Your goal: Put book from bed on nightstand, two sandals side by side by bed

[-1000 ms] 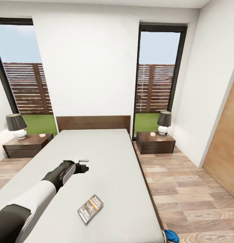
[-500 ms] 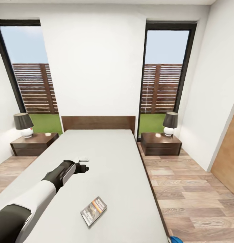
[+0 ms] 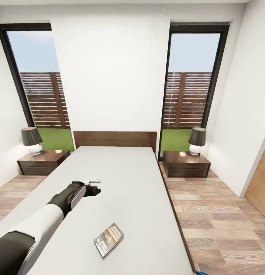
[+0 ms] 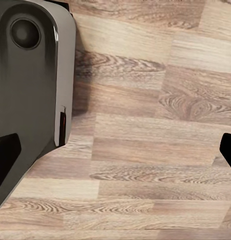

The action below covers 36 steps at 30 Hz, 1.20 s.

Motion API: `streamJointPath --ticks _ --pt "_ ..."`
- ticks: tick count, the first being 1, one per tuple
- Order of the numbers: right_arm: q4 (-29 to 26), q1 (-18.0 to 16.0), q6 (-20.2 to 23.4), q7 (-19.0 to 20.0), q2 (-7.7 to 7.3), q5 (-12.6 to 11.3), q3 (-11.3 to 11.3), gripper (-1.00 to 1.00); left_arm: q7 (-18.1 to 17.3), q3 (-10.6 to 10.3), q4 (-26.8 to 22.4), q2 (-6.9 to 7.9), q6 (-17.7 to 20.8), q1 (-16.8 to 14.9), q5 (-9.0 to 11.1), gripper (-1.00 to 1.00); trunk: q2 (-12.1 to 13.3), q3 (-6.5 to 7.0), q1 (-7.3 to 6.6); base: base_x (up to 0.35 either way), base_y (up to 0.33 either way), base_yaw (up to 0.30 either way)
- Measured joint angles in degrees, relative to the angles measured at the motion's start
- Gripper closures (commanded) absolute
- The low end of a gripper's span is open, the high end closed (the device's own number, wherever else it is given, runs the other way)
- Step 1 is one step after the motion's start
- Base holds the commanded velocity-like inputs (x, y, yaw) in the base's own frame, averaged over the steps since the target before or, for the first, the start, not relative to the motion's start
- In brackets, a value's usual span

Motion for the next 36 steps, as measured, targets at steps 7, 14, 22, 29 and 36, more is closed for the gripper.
streamJointPath --ticks 7,14,22,29,36 --pt "-0.01 0.00 0.00 0.00 0.00 0.00 0.00 -1.00 0.00 -0.05 0.00 -0.01 0.00 0.01 -0.01 -1.00 -0.01 0.00 0.00 0.004 -0.013 0.009" --pt "-0.04 0.00 -0.01 -0.01 0.00 0.05 0.00 -1.00 0.00 -0.07 -0.01 -0.02 -0.01 -0.01 -0.02 -1.00 0.00 0.00 0.00 0.001 -0.132 0.003" --pt "-0.05 0.00 0.00 0.00 0.00 0.08 0.00 -1.00 -0.01 -0.07 -0.03 -0.01 0.00 -0.01 -0.02 -1.00 -0.01 0.00 0.00 0.000 -0.109 0.001" --pt "-0.06 0.00 0.00 0.00 0.00 0.09 0.00 -1.00 0.00 -0.07 -0.04 -0.02 0.00 -0.01 -0.03 -1.00 0.00 0.00 0.00 0.000 -0.031 0.000" --pt "-0.01 0.00 0.00 0.00 0.04 0.09 0.00 -1.00 -0.03 -0.07 -0.04 -0.02 0.00 -0.03 -0.03 -1.00 0.00 0.00 0.00 0.008 -0.010 0.000"
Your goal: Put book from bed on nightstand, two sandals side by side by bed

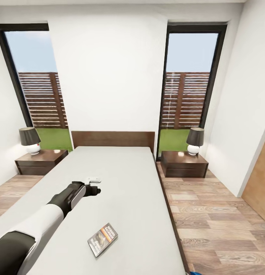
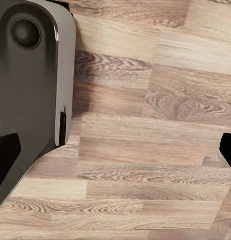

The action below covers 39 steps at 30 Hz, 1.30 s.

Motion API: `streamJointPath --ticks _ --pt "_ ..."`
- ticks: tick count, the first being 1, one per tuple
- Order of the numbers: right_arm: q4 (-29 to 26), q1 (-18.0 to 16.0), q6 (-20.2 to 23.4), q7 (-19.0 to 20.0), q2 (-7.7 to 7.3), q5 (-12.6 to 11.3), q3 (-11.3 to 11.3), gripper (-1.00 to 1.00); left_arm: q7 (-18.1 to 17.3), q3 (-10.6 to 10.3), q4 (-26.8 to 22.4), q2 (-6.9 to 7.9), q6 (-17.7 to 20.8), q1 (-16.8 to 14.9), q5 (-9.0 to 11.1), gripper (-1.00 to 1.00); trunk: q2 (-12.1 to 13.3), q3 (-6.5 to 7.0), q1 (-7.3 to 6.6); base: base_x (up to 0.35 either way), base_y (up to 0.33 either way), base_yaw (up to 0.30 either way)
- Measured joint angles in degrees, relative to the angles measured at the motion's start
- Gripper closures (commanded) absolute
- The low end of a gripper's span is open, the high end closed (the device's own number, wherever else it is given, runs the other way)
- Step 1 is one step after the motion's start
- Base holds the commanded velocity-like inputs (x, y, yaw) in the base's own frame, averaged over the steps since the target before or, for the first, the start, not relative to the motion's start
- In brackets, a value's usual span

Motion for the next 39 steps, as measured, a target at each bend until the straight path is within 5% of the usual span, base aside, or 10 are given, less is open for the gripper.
streamJointPath --ticks 39 --pt "-0.01 0.00 0.00 0.00 0.48 0.00 0.02 -1.00 -0.05 -0.07 0.00 0.00 0.02 -0.01 0.00 -1.00 0.00 0.00 0.00 0.047 -0.001 0.000"
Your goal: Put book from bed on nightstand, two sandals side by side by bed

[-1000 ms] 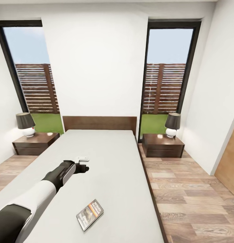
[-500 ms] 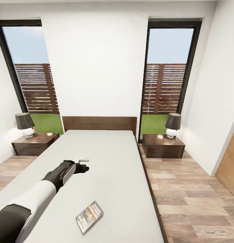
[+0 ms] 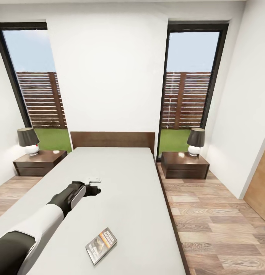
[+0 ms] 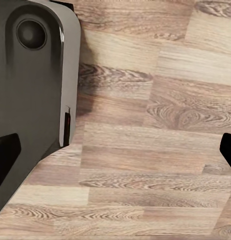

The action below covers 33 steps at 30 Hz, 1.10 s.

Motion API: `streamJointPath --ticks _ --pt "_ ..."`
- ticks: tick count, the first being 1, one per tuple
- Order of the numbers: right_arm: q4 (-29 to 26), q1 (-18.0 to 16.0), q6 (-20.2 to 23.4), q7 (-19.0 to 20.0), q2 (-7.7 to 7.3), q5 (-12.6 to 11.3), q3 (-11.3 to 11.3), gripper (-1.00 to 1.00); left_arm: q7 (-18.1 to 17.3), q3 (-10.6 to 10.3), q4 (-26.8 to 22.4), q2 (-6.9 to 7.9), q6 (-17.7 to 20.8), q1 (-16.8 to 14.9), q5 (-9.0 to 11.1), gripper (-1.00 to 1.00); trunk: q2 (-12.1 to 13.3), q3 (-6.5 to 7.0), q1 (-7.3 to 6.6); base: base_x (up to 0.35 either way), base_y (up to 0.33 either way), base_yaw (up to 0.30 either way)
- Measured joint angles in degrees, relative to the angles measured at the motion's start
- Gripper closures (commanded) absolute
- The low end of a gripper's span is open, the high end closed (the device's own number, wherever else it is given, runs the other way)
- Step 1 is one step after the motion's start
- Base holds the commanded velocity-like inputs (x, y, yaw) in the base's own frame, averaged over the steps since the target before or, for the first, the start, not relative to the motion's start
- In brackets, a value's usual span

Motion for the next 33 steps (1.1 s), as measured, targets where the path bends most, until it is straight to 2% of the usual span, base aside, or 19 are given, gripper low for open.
streamJointPath --ticks 33 --pt "0.03 0.48 0.00 0.00 0.05 0.00 -0.01 -1.00 0.00 -0.02 0.00 0.00 -0.02 0.00 -0.04 -1.00 0.00 0.00 0.00 0.025 0.000 0.000"
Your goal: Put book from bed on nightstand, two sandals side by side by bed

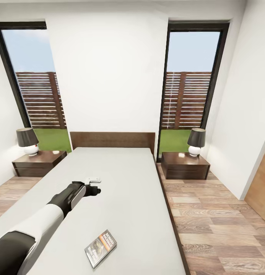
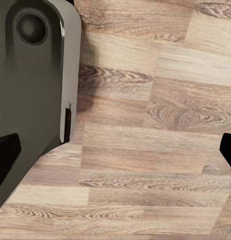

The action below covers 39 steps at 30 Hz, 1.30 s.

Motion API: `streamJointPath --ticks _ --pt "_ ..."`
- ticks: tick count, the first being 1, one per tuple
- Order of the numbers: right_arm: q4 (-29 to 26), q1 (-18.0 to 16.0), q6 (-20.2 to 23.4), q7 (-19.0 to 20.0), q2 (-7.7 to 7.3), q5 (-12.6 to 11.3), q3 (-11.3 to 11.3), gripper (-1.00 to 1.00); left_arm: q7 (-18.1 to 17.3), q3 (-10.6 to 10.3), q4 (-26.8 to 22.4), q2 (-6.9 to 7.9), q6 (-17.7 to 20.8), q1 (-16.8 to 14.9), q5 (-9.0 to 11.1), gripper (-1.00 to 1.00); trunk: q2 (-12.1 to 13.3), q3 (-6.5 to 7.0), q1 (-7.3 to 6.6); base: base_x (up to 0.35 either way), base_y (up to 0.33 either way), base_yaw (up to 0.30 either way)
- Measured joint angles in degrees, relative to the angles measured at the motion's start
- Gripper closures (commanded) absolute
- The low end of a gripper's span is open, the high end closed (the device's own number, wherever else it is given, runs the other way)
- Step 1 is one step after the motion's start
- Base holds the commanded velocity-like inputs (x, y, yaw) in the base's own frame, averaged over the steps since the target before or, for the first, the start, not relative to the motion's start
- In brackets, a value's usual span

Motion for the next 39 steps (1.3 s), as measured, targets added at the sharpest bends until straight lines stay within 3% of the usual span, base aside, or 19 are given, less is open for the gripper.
streamJointPath --ticks 39 --pt "0.00 2.23 0.00 0.00 0.12 0.00 0.08 -1.00 0.00 0.00 -0.07 0.00 -0.03 -0.04 -0.03 -1.00 0.00 0.00 -0.01 0.024 0.000 0.000"
